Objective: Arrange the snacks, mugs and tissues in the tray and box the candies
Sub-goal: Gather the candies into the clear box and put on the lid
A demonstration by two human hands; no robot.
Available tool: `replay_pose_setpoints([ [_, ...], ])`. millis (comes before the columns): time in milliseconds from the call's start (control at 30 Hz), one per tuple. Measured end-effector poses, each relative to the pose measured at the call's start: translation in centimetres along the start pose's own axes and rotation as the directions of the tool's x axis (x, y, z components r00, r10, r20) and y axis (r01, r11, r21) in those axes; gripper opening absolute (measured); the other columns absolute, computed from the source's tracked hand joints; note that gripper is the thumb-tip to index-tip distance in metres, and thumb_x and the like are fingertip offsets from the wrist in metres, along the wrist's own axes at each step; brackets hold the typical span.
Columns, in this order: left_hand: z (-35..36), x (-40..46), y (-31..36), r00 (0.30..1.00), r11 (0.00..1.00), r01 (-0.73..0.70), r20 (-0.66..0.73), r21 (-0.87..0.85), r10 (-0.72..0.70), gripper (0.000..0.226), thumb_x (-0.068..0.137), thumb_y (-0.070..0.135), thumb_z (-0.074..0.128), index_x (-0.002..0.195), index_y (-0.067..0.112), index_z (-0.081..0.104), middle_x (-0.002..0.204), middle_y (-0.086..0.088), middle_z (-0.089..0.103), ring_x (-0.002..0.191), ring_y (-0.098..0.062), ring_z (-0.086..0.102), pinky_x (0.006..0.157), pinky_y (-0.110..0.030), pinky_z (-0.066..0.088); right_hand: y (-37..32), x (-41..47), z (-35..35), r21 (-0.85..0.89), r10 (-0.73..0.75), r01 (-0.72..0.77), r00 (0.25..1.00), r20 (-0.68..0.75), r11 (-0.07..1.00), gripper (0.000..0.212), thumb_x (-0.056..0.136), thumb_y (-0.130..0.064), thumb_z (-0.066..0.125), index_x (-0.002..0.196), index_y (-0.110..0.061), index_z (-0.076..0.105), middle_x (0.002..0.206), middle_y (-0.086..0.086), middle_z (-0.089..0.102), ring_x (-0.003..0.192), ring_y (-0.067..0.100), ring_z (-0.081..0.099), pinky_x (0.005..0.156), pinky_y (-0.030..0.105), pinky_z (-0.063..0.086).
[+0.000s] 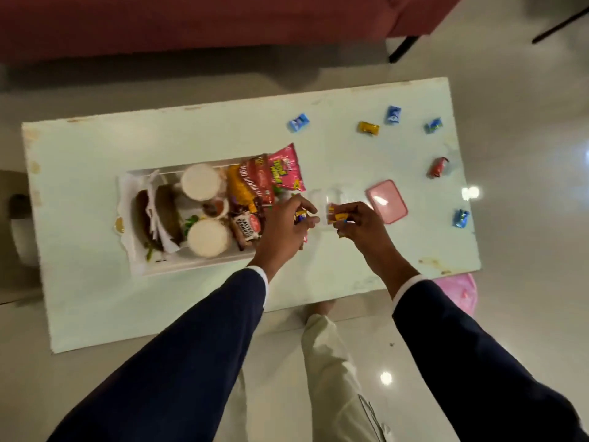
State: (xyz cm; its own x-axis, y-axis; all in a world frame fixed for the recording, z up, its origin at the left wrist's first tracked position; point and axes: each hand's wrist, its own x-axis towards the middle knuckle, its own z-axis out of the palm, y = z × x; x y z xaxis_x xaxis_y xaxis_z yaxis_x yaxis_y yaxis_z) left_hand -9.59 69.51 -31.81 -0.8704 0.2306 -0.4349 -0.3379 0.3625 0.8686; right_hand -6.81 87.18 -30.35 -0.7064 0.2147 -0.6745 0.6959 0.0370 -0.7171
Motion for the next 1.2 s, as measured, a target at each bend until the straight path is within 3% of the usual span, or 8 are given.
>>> replay_pose_setpoints([
  [167,6.4,3.4,1.0,0.998,0.979,0.067,0.001,0.192,-0.068,0.016,0.099,0.003,0.056,0.108,0.015,0.063,0.097,-0.008,0.069,0.050,-0.010,0.063,0.040,-0.013,0.040,1.7,3.0,-2.5,-0.350,-0.187,0.140,0.977,-0.103,0.926,0.022,0.089,0.002,0.058,0.107,-0.011,0.064,0.097,0.000,0.069,0.081,0.018,0.068,0.071,0.028,0.056],
  [367,9.3,5.4,0.8,0.987,0.962,0.162,-0.051,0.220,-0.155,0.049,0.094,-0.002,0.062,0.137,0.016,0.048,0.128,-0.011,0.062,0.094,-0.028,0.070,0.051,-0.019,0.052,2.0,6.2,-2.9,-0.350,-0.204,0.187,0.979,-0.013,0.918,0.031,0.086,-0.005,0.063,0.115,-0.018,0.065,0.106,-0.001,0.069,0.091,0.014,0.067,0.077,0.028,0.059],
  [467,8.7,4.5,0.7,0.993,0.943,0.047,-0.121,0.330,-0.008,0.052,0.089,-0.010,0.058,0.134,0.015,0.052,0.126,-0.008,0.059,0.114,-0.022,0.059,0.079,-0.027,0.054,1.6,6.3,-4.0,-0.378,-0.282,0.264,0.959,0.008,0.887,0.030,0.083,0.000,0.060,0.102,-0.022,0.063,0.094,-0.013,0.066,0.083,0.006,0.065,0.072,0.017,0.056],
  [633,5.3,-0.3,-0.4,0.960,0.923,-0.045,-0.238,0.382,0.146,0.039,0.086,-0.011,0.047,0.112,0.015,0.061,0.114,0.003,0.058,0.099,-0.008,0.059,0.078,-0.016,0.049,0.3,6.4,-5.0,-0.455,-0.317,0.356,0.934,0.162,0.816,0.019,0.087,-0.002,0.057,0.096,-0.016,0.066,0.086,0.001,0.071,0.079,0.017,0.067,0.076,0.031,0.057],
  [833,1.6,-8.3,-6.1,0.821,0.843,0.391,-0.554,0.371,-0.137,0.023,0.091,0.006,0.053,0.099,0.027,0.057,0.104,0.008,0.064,0.085,-0.020,0.066,0.066,-0.039,0.053,2.0,3.5,-0.8,-0.446,-0.175,0.411,0.860,0.480,0.795,0.022,0.088,-0.006,0.057,0.094,-0.025,0.067,0.084,-0.013,0.068,0.072,-0.003,0.062,0.069,0.014,0.047],
  [1000,0.7,-11.3,-11.2,0.708,0.673,0.673,-0.533,0.308,-0.463,0.033,0.084,0.037,0.065,0.112,0.024,0.052,0.113,0.001,0.055,0.104,-0.028,0.060,0.088,-0.045,0.047,6.0,1.6,2.5,-0.443,-0.096,0.341,0.867,0.489,0.829,0.029,0.088,0.000,0.056,0.094,-0.026,0.067,0.085,-0.009,0.071,0.071,0.005,0.065,0.068,0.015,0.052],
  [1100,0.9,-11.5,-13.3,0.736,0.563,0.676,-0.417,0.475,-0.533,0.053,0.079,0.055,0.070,0.115,0.022,0.049,0.115,-0.001,0.057,0.106,-0.029,0.058,0.093,-0.047,0.044,7.3,1.3,3.3,-0.423,-0.061,0.259,0.902,0.428,0.869,0.026,0.089,0.002,0.055,0.095,-0.019,0.068,0.085,-0.003,0.072,0.073,0.013,0.066,0.063,0.014,0.050],
  [1200,0.8,-10.7,-14.8,0.793,0.644,0.607,-0.402,0.465,-0.458,0.033,0.088,0.040,0.069,0.106,0.020,0.049,0.105,-0.001,0.063,0.096,-0.028,0.065,0.087,-0.044,0.047,7.6,1.3,3.1,-0.441,-0.048,0.245,0.910,0.411,0.864,0.022,0.090,0.001,0.057,0.095,-0.017,0.069,0.086,-0.002,0.072,0.074,0.013,0.068,0.061,0.012,0.048],
])
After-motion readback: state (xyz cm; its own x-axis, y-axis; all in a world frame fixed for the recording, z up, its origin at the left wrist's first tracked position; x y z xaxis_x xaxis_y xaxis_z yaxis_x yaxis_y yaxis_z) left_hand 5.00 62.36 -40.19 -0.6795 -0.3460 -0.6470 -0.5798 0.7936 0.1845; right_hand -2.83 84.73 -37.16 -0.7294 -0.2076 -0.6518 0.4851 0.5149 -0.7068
